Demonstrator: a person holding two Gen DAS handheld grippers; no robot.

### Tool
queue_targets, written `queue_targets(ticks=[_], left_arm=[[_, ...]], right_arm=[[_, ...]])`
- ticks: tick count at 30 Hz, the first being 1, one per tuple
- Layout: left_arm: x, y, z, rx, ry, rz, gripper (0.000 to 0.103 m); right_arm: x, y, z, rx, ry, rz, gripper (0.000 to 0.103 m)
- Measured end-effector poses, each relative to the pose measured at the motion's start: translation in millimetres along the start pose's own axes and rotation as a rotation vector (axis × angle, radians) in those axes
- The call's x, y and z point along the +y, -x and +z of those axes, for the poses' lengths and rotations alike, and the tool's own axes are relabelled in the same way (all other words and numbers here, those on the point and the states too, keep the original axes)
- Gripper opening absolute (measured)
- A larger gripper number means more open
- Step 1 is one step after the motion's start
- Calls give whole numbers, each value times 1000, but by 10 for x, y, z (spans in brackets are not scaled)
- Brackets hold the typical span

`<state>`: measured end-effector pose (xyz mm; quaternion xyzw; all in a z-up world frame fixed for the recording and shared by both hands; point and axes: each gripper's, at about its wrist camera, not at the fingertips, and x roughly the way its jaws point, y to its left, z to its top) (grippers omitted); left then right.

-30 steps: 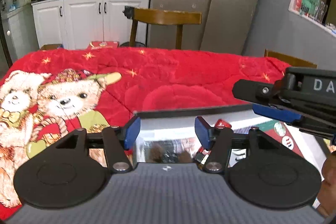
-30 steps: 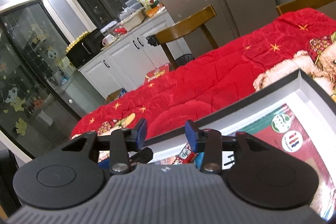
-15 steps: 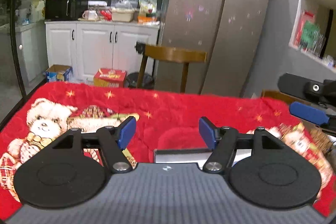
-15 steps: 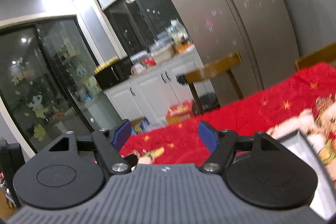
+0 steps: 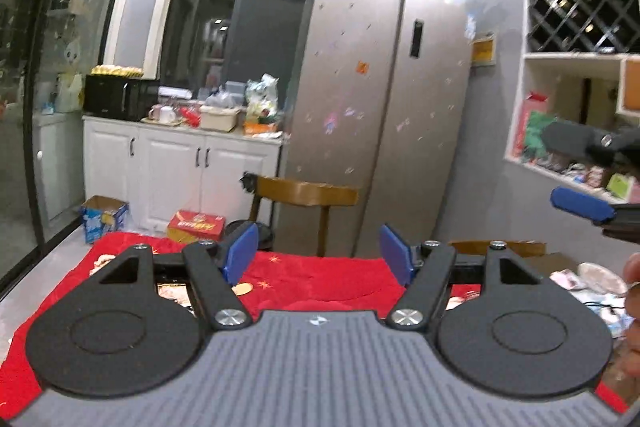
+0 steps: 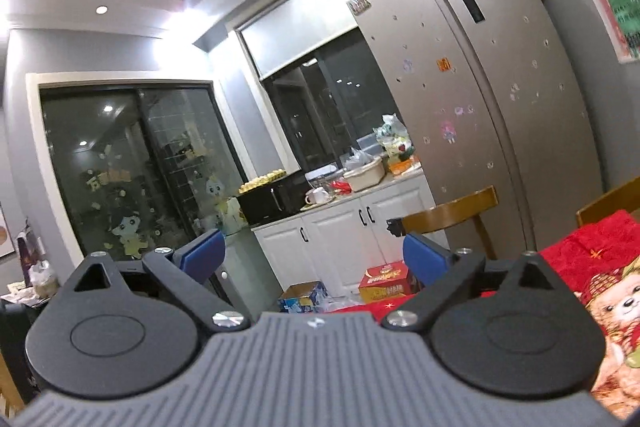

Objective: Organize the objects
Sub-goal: 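Withdraw both tools from the box back over the remaining items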

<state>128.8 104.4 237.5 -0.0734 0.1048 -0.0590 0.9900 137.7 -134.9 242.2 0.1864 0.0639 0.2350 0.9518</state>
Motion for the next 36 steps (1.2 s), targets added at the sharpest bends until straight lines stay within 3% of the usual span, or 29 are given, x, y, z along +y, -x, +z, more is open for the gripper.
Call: queue_targets(ticks=[3, 9, 19, 23, 29, 36], left_arm=[[-121, 361, 15, -39, -6, -1, 82], [-450, 945, -155, -94, -38, 22, 82], [-915, 1335, -646, -67, -42, -2, 82], [-1071, 1357, -962, -19, -37, -5, 82], [-1223, 1217, -1482, 113, 26, -61, 82], [-1482, 954, -2155, 275, -28, -68, 82]], right_arm=[[65, 253, 32, -31, 32, -11, 102], [79, 765, -18, -58, 85, -102, 103], [-251, 1476, -340, -59, 77, -188, 103], [-424, 1672, -554, -64, 89, -196, 103], [-786, 1838, -937, -13, 6, -233, 103], [-1095, 1810, -1303, 103, 1, -267, 103]])
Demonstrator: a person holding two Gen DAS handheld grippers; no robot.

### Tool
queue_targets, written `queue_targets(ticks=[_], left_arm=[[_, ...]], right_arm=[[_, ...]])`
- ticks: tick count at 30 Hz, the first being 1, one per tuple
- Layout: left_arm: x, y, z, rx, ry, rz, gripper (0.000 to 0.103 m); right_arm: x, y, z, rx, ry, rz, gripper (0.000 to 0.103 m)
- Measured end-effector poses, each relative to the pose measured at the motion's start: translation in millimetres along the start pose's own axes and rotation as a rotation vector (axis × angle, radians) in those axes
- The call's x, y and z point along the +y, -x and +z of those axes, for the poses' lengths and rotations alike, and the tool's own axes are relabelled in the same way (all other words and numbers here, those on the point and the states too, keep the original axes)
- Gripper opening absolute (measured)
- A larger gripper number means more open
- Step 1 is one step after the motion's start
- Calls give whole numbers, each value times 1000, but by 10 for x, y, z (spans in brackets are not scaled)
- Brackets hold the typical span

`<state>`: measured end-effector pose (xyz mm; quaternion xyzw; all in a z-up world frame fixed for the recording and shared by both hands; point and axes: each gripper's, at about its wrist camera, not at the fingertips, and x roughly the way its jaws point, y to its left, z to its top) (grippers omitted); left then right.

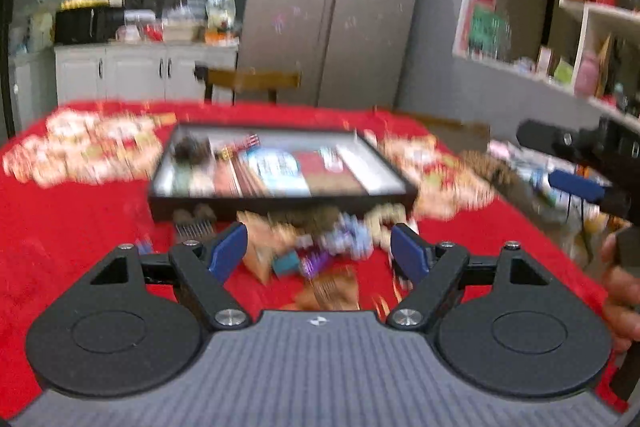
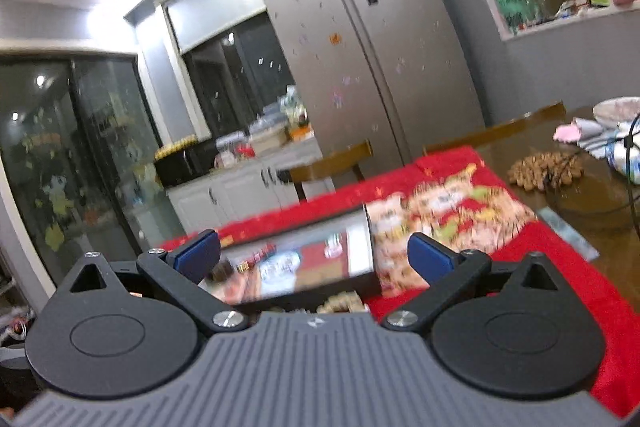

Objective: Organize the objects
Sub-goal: 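Withdraw both tools from the box back over the remaining items, then grasp the brown paper snack pouch with left tool while right tool grasps black scrunchie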

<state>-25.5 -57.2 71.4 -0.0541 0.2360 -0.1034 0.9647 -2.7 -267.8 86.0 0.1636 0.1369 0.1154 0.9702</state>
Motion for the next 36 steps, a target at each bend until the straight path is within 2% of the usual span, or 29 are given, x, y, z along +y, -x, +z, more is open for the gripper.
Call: queue_targets(ticks=[5, 10, 17, 21, 24, 27, 29, 34, 36], left_arm=[[-81, -269, -210, 74, 12, 5, 82], [-138, -471, -269, 88, -5, 26, 83], [-39, -775, -265, 144, 47, 58, 82], [-70, -866, -283, 144, 19, 91, 82], [-134, -923, -289, 154, -14, 156, 70], [-122, -945, -276, 148, -11, 173, 59], [-57, -941, -267, 138, 25, 162, 57], [-47, -926, -271, 127, 35, 161, 55], [-50, -917, -274, 123, 34, 165, 55]], right_arm=[[-64, -114, -237, 42, 29, 19, 103], [-72, -291, -410, 103, 69, 34, 103], [-228, -597, -566, 201, -13, 31, 101], [-276, -734, -610, 231, -56, 73, 97], [-283, -814, -629, 244, -88, 103, 95], [-271, -920, -648, 287, -100, 76, 87], [-263, -961, -661, 301, -105, 50, 78], [-165, -1037, -669, 324, -54, 10, 70], [-109, -1056, -672, 333, -18, -11, 61]])
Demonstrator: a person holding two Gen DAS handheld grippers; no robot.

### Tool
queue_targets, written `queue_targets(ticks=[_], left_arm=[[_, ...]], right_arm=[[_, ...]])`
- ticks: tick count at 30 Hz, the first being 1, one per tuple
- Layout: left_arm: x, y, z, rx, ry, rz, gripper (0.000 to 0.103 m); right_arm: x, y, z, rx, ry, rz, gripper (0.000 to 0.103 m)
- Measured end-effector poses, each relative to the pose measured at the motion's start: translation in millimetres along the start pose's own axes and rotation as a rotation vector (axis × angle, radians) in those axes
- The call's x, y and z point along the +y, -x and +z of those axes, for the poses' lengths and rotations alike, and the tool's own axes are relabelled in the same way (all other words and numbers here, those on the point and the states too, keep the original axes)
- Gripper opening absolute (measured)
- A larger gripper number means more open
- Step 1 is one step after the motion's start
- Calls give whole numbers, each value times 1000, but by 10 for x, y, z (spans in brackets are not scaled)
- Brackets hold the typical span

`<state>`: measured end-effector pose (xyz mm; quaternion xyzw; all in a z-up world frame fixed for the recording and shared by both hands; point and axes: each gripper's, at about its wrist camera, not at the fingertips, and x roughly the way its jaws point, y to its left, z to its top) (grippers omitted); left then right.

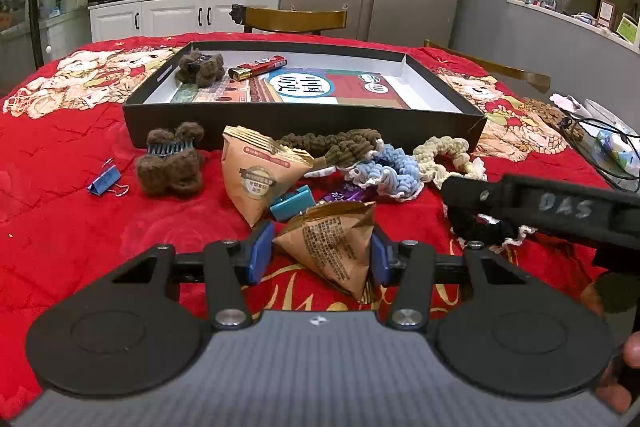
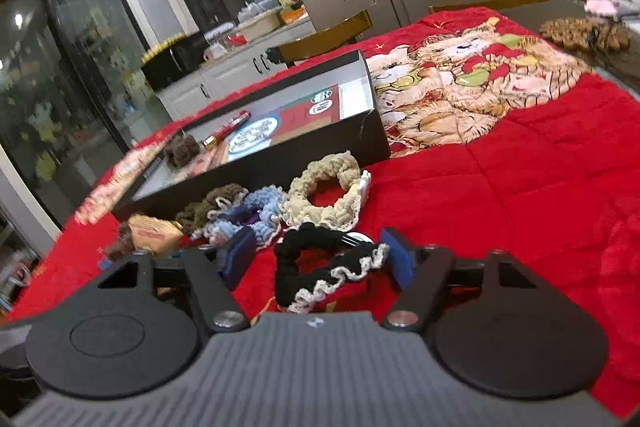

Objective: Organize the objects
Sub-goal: 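Grasp the brown paper snack pouch with left tool while right tool grasps black scrunchie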

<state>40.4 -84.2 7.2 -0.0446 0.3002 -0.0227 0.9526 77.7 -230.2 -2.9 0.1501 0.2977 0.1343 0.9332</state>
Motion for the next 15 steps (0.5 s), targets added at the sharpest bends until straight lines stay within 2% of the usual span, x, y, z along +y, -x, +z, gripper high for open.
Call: queue_targets(ticks=[2, 7, 15], left_arm=[[14, 11, -4, -6, 10, -1, 55], [54, 58, -17, -31, 34, 1, 55], [84, 111, -23, -59, 53, -4, 55]], right_arm=[[-8, -15, 3, 13, 1, 7, 34], [19, -9, -4, 14, 22, 3, 28], [-21, 47, 2, -14, -1, 14, 27]])
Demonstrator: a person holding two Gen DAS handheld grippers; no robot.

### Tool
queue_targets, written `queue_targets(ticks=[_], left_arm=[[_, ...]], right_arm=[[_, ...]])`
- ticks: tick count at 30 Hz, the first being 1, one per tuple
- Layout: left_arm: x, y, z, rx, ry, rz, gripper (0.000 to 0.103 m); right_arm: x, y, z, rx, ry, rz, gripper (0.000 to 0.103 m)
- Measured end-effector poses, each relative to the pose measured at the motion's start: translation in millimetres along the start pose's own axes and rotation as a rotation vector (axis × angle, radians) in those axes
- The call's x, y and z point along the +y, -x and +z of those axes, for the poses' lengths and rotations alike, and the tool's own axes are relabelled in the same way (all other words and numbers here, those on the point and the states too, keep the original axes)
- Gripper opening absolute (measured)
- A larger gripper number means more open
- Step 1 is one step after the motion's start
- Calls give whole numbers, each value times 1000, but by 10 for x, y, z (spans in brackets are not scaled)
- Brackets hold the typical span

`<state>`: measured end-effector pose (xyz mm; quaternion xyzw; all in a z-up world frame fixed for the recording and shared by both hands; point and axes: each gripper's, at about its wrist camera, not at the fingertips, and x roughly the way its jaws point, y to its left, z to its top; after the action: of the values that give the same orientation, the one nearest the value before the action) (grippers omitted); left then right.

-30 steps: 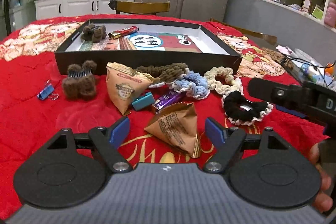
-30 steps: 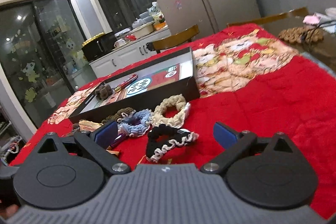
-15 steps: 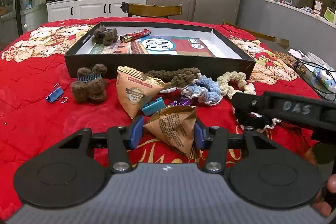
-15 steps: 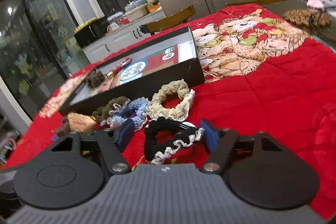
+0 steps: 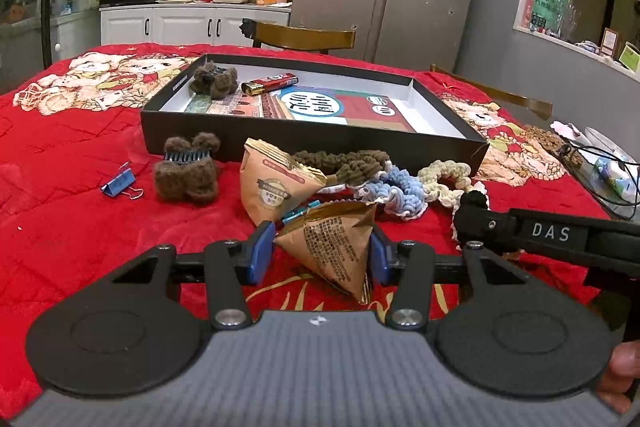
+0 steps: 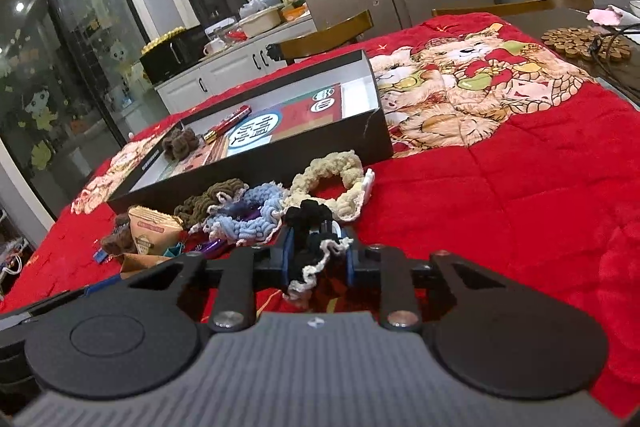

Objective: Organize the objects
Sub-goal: 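Grasp the brown paper snack pouch with left tool while right tool grasps black scrunchie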

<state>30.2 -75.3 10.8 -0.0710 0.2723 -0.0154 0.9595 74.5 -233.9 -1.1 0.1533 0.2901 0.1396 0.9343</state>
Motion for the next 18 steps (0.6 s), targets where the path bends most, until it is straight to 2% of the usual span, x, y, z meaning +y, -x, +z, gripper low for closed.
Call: queue_targets(ticks=[10, 18], left_arm=[[16, 3, -7, -3, 4, -10, 55], [28, 34, -23, -22, 13, -16, 55]], right_arm=[[-18, 105, -4, -65, -10, 19, 27], [-36, 121, -2, -77, -18, 40, 27]])
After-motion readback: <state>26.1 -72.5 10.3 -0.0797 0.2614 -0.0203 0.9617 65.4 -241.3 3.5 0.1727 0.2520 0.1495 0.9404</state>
